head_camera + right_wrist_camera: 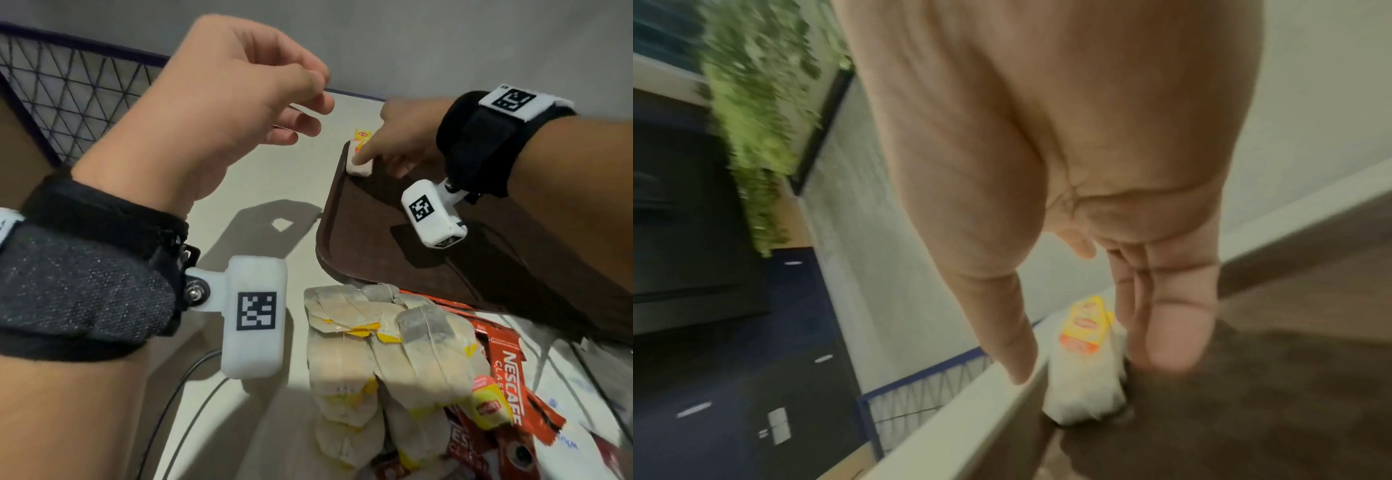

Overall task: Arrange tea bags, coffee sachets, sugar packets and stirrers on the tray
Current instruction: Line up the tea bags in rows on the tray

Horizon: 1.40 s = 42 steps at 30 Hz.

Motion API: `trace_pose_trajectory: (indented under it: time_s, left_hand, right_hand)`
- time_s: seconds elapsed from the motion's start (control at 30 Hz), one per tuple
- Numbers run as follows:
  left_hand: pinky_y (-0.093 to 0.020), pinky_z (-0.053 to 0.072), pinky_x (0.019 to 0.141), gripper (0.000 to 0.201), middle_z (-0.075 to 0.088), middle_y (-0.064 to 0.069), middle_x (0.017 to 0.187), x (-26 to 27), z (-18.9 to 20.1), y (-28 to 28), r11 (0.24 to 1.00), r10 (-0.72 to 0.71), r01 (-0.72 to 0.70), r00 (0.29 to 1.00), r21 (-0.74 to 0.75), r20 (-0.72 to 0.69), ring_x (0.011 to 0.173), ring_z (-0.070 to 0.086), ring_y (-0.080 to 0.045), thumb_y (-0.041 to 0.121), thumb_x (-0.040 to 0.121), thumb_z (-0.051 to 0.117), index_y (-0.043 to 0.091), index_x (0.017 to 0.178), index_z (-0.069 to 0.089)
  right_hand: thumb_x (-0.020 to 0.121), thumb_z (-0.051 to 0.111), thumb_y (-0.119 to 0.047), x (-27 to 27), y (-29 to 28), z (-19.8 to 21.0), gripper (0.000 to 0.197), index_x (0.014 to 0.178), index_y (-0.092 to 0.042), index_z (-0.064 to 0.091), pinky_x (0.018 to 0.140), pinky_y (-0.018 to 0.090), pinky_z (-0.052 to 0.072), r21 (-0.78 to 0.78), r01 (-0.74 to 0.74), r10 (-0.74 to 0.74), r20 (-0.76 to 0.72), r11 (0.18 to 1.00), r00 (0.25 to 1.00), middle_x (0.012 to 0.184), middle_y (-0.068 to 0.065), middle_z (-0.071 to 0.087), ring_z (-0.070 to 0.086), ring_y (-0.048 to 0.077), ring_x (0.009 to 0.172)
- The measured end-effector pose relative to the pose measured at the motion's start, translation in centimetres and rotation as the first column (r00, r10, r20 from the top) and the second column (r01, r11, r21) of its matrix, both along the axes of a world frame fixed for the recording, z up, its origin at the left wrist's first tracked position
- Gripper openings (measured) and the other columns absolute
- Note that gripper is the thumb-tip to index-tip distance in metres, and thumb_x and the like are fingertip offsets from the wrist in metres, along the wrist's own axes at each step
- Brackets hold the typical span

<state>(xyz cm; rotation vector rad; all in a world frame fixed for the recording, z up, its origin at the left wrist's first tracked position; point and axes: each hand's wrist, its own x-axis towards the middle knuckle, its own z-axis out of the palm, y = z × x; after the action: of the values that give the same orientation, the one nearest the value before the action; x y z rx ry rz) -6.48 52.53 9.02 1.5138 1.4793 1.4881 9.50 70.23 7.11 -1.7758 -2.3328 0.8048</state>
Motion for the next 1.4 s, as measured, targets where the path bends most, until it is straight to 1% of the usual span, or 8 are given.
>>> trace_pose_trajectory:
  time_s: [0.1,0.23,0.43,0.73,0.9,1.03,1.23,1.4]
  left_hand:
    - [-0.028,0.059,0.076,0.010,0.080,-0.001,0.091,-0.2,-0.1,-0.1,1.000,0.003,-0.003,1.000,0.017,-0.009,0.083,0.078,-0.020,0.015,0.096,0.065,0.013,0.102,0.073]
    - [-0.027,0.060,0.079,0.008,0.081,0.001,0.094,-0.6,0.1,-0.4,0.999,-0.005,0.003,0.999,0.037,0.042,0.083,0.077,-0.016,0.019,0.094,0.065,0.019,0.100,0.070]
    - [-0.029,0.060,0.078,0.015,0.081,-0.001,0.094,-0.3,0.6,-1.0,0.999,-0.010,0.010,1.000,0.037,0.014,0.084,0.078,-0.018,0.018,0.095,0.065,0.012,0.107,0.071]
    - [-0.028,0.056,0.070,0.008,0.081,-0.002,0.089,0.0,0.8,-1.1,0.999,-0.030,0.030,0.999,0.019,0.014,0.075,0.074,-0.016,0.015,0.096,0.065,0.014,0.098,0.073]
    - [-0.031,0.055,0.073,0.006,0.081,-0.002,0.090,0.1,0.9,-1.0,0.996,-0.088,0.088,0.996,-0.027,-0.004,0.077,0.074,-0.017,0.018,0.095,0.069,0.016,0.097,0.074]
    - [-0.036,0.053,0.083,0.017,0.079,-0.003,0.095,0.8,1.0,-1.6,0.939,-0.325,0.318,0.945,-0.132,-0.029,0.085,0.072,-0.022,0.029,0.091,0.075,0.014,0.098,0.076]
    - [-0.040,0.056,0.088,0.010,0.075,-0.024,0.102,1.1,0.9,-1.9,0.899,-0.423,0.408,0.904,-0.162,-0.071,0.086,0.066,-0.024,0.008,0.088,0.076,0.005,0.098,0.076]
    - [-0.038,0.055,0.084,0.009,0.072,-0.012,0.088,0.4,0.9,-1.8,0.937,-0.314,0.297,0.947,-0.183,-0.069,0.080,0.061,-0.022,0.007,0.088,0.076,0.003,0.096,0.076]
  right_hand:
    - [0.080,0.082,-0.042,1.1,-5.0,3.4,0.046,0.114,-0.015,0.065,0.068,0.038,0.055,0.148,-0.222,0.218,0.044,0.964,0.975,0.092,0.009,0.068,0.064,0.024,0.076]
    - [0.061,0.077,-0.062,2.6,-14.0,5.7,0.052,0.096,-0.024,0.076,0.077,0.039,0.054,-0.094,-0.579,0.586,0.073,0.810,0.807,0.088,0.000,0.075,0.069,0.018,0.080]
    - [0.064,0.073,-0.073,3.7,-19.1,3.1,0.050,0.097,-0.036,0.069,0.063,0.021,0.052,-0.092,-0.663,0.665,0.220,0.743,0.714,0.086,-0.018,0.068,0.064,0.002,0.074]
    - [0.096,0.066,-0.034,5.1,-19.2,0.8,0.011,0.092,-0.035,0.076,0.060,0.010,0.045,0.055,-0.584,0.582,0.057,0.810,0.811,0.078,-0.026,0.070,0.066,-0.006,0.071]
    - [0.092,0.069,-0.029,6.5,-18.9,1.8,0.010,0.093,-0.030,0.078,0.070,0.041,0.059,0.173,-0.504,0.529,-0.170,0.846,0.831,0.080,-0.007,0.076,0.071,0.013,0.073]
    - [0.093,0.073,-0.015,6.7,-17.9,3.7,0.011,0.097,-0.024,0.077,0.060,0.032,0.055,0.370,-0.338,0.475,-0.394,0.865,0.787,0.077,0.004,0.075,0.066,0.015,0.064]
    - [0.093,0.072,-0.013,6.0,-17.2,5.4,0.031,0.121,-0.021,0.064,0.064,0.044,0.062,0.492,-0.227,0.432,-0.354,0.840,0.830,0.077,0.007,0.072,0.070,0.019,0.059]
    - [0.088,0.074,-0.042,5.7,-17.5,5.1,0.032,0.113,-0.025,0.065,0.069,0.054,0.060,0.496,-0.177,0.379,-0.344,0.850,0.859,0.080,0.002,0.072,0.072,0.023,0.067]
